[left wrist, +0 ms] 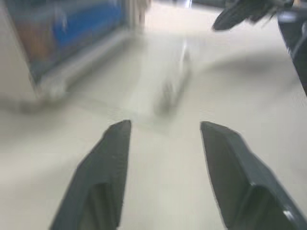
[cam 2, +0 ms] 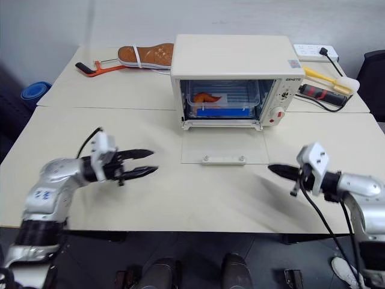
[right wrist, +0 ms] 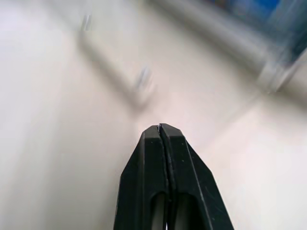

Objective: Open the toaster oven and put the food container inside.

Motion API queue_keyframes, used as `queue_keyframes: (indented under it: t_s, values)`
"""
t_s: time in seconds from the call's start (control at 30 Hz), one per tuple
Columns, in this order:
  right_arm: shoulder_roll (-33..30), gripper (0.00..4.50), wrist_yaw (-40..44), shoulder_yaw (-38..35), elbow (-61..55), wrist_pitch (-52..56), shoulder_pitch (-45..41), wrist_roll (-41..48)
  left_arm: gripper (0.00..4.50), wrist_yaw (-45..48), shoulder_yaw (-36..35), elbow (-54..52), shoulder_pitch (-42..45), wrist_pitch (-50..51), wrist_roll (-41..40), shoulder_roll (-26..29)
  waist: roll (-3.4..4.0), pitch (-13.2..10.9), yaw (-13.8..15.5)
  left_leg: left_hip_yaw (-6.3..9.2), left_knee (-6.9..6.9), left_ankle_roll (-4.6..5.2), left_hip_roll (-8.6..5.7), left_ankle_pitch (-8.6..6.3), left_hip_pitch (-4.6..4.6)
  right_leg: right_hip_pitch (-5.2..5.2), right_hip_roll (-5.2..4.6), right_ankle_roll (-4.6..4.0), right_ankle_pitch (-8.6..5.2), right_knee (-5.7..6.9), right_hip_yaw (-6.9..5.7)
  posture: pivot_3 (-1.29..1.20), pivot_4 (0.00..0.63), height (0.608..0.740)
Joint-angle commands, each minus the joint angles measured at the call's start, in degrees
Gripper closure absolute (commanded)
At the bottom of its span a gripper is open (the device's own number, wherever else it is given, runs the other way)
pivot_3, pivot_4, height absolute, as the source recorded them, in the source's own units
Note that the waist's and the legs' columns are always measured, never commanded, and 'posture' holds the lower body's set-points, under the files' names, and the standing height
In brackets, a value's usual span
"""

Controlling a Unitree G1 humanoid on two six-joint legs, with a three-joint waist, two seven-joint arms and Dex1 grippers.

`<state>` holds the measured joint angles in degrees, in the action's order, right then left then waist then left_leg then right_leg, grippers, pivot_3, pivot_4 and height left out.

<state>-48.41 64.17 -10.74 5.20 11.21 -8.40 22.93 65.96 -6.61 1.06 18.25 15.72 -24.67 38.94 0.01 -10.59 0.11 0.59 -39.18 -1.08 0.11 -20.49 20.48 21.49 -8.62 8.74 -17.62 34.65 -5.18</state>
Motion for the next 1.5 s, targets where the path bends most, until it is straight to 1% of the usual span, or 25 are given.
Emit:
queue_keyframes:
  t_s: [0.03,0.1,0.13,0.23,0.33,0.4,0.47,0.53,0.63,0.73,0.8,0.87,0.97,1.03,1.07,1.1,1.13,1.17,1.2,1.27,1.3,1.4,1.5]
  values:
    - [0.8,4.50,1.1,0.7,4.6,-5.6,-1.1,-2.4,0.70,2.2,-3.0,-0.7,-1.1,0.3,-3.1,1.8,0.01,0.0,0.3,0.00,-0.01,0.04,-0.01,0.02,-0.02,-0.02,-0.01,0.01,0.04,0.00,0.02,0.00,0.150,0.740]
    - [3.2,4.50,-0.4,1.8,8.8,-8.4,-3.2,-3.9,0.13,0.9,-4.3,-2.3,-1.0,1.8,-4.9,1.3,0.01,0.0,0.4,0.01,-0.01,0.04,0.02,0.03,-0.07,-0.03,0.00,0.00,0.06,0.04,0.03,0.00,0.150,0.740]
    - [4.9,4.50,-1.2,2.3,10.6,-9.2,-4.7,-4.2,0.02,-0.4,-4.8,-3.3,-0.6,2.5,-5.7,0.6,0.01,0.0,0.4,0.00,0.00,0.04,0.02,0.02,-0.07,-0.02,0.00,0.00,0.06,0.06,0.05,0.00,0.150,0.740]
    - [10.1,4.50,-3.8,2.7,14.3,-11.5,-8.6,-4.4,0.02,-4.0,-5.4,-5.6,0.0,3.6,-7.4,-2.0,0.01,0.0,-0.2,0.01,0.06,0.03,0.03,0.02,-0.07,0.02,0.00,0.00,0.06,0.06,0.04,0.00,0.150,0.740]
    - [13.5,4.50,-5.1,2.3,16.9,-13.8,-10.9,-4.2,0.02,-6.0,-6.0,-6.8,0.2,4.9,-9.2,-4.1,0.02,0.0,-0.3,0.01,0.06,0.03,0.04,0.02,-0.06,0.04,0.00,0.00,0.06,0.05,0.03,0.00,0.150,0.740]
    - [16.1,4.50,-6.7,0.9,17.8,-15.7,-12.1,-3.0,0.02,-7.6,-6.8,-8.0,0.2,7.0,-12.2,-5.9,0.02,0.0,-0.3,0.01,0.07,0.02,0.05,0.03,-0.06,0.04,0.01,0.00,0.06,0.05,0.03,0.00,0.150,0.740]
    - [17.6,4.50,-7.9,-0.5,18.0,-17.3,-12.6,-1.9,0.02,-9.1,-7.1,-9.0,0.0,7.8,-13.6,-7.0,0.02,0.0,-0.3,0.03,0.05,0.02,0.05,0.03,-0.06,0.03,0.01,0.00,0.06,0.06,0.02,0.00,0.150,0.740]
    - [19.0,4.50,-9.2,-1.8,16.4,-17.8,-12.7,-0.4,0.02,-10.2,-7.1,-10.5,-0.1,8.5,-14.7,-8.0,0.02,0.0,-0.2,0.04,0.05,0.02,0.05,0.03,-0.05,0.03,0.00,0.00,0.06,0.06,0.03,0.00,0.150,0.740]
    - [20.6,4.50,-11.7,-2.9,10.3,-14.4,-14.1,3.0,0.02,-14.7,-8.3,-12.7,1.4,10.3,-17.9,-10.6,0.02,0.0,-0.3,0.04,0.05,0.02,0.04,0.03,-0.05,0.03,0.00,0.00,0.06,0.06,0.05,0.00,0.150,0.740]
    - [23.1,4.50,-16.9,-5.8,5.4,-11.3,-19.1,8.3,0.02,-17.9,-9.5,-12.9,4.1,11.0,-19.2,-11.4,0.07,0.0,-0.5,0.06,0.03,-0.02,0.06,0.05,-0.05,0.05,0.01,0.00,0.06,0.11,0.04,0.00,0.150,0.740]
    - [23.8,4.50,-19.1,-7.2,4.2,-9.2,-23.7,11.0,0.02,-19.8,-10.6,-11.6,6.4,12.4,-20.7,-11.4,0.10,0.0,-0.5,0.05,0.03,-0.04,0.06,0.06,-0.06,0.08,0.02,0.00,0.06,0.13,0.06,0.00,0.150,0.740]
    - [23.5,4.50,-19.2,-7.4,4.2,-7.8,-26.6,12.1,0.02,-19.9,-10.6,-10.1,7.6,12.4,-20.4,-10.9,0.12,0.0,-0.5,0.06,0.06,-0.05,0.06,0.06,-0.06,0.11,0.03,-0.01,0.06,0.14,0.06,0.00,0.150,0.740]
    - [20.8,4.50,-15.6,-6.3,3.5,-3.1,-28.5,13.7,0.02,-15.9,-7.6,-8.6,7.2,9.2,-14.9,-7.4,0.12,0.0,-0.2,0.09,0.15,-0.05,0.05,0.05,-0.07,0.10,0.04,-0.01,0.05,0.11,0.02,0.00,0.150,0.740]
    - [18.4,4.50,-12.3,-4.9,2.7,-1.2,-27.7,13.4,0.02,-14.6,-6.0,-8.3,6.1,7.8,-11.8,-5.0,0.12,0.0,-0.1,0.09,0.16,-0.04,0.01,0.04,-0.02,0.10,0.03,-0.01,0.05,0.06,0.00,0.00,0.150,0.740]
    - [16.0,4.50,-9.2,-3.3,1.5,-0.3,-25.7,12.2,0.02,-12.6,-5.5,-8.0,4.7,6.0,-10.3,-3.5,0.12,0.0,-0.1,0.09,0.17,-0.02,-0.02,0.03,0.00,0.10,0.02,-0.01,0.05,0.03,0.00,0.00,0.150,0.740]
    - [13.1,4.11,-5.3,-1.1,0.6,-2.1,-22.9,9.3,0.00,-11.0,-4.9,-7.7,2.8,3.9,-8.3,-1.8,0.12,0.0,-0.1,0.08,0.16,0.00,-0.02,0.02,0.01,0.10,0.02,-0.01,0.05,0.01,0.01,0.00,0.150,0.740]
    - [11.1,3.91,-2.6,0.4,-0.1,-3.4,-20.9,7.4,0.00,-9.7,-4.6,-7.3,1.6,2.2,-6.9,-0.8,0.12,0.0,-0.1,0.08,0.17,0.00,-0.03,0.02,0.03,0.10,0.02,-0.01,0.05,-0.03,0.01,0.00,0.150,0.740]
    - [9.1,3.59,0.3,1.7,-0.9,-3.8,-18.9,6.6,0.00,-8.8,-4.3,-6.9,0.4,1.0,-5.9,0.1,0.12,0.0,-0.2,0.06,0.20,0.02,-0.02,0.01,0.03,0.10,0.02,-0.01,0.05,-0.06,0.00,0.00,0.150,0.740]
    - [8.2,3.26,2.1,1.6,-1.2,-4.4,-16.4,6.9,0.00,-7.3,-4.2,-5.3,-1.8,-1.9,-4.0,1.2,0.12,0.0,-0.2,0.03,0.22,0.02,-0.01,0.01,0.03,0.10,0.03,-0.01,0.05,-0.12,0.01,0.00,0.150,0.740]
    - [7.4,2.61,3.8,0.9,-1.8,-3.7,-13.5,8.3,0.00,-5.2,-4.3,-2.6,-4.6,-6.1,-1.7,2.4,0.12,0.0,-0.3,-0.03,0.19,0.02,0.02,0.01,0.02,0.09,0.04,-0.01,0.05,-0.13,0.02,0.00,0.150,0.740]
    - [7.1,2.26,5.5,0.8,-1.6,-6.8,-11.3,7.0,0.00,-3.6,-4.3,-1.4,-6.7,-8.6,-0.4,3.2,0.13,0.0,-0.4,-0.07,0.19,0.02,0.03,0.01,0.01,0.10,0.04,-0.01,0.05,-0.12,0.04,0.00,0.150,0.740]
    - [4.5,1.17,15.1,2.5,-1.0,-16.5,-2.9,3.7,0.00,-0.5,-5.5,-0.6,-13.8,-12.9,1.1,5.0,0.15,-0.1,-0.2,-0.17,0.21,0.02,0.07,0.00,-0.09,0.10,0.05,-0.01,0.05,-0.06,0.11,0.00,0.150,0.740]
    - [4.6,0.17,16.7,2.1,1.8,-20.3,-0.3,2.8,0.00,-1.5,-7.0,-2.3,-17.7,-14.1,0.8,5.1,0.14,-0.1,-0.2,-0.20,0.20,0.10,0.07,-0.06,-0.06,0.10,0.04,0.00,0.05,-0.15,0.13,0.00,0.150,0.740]
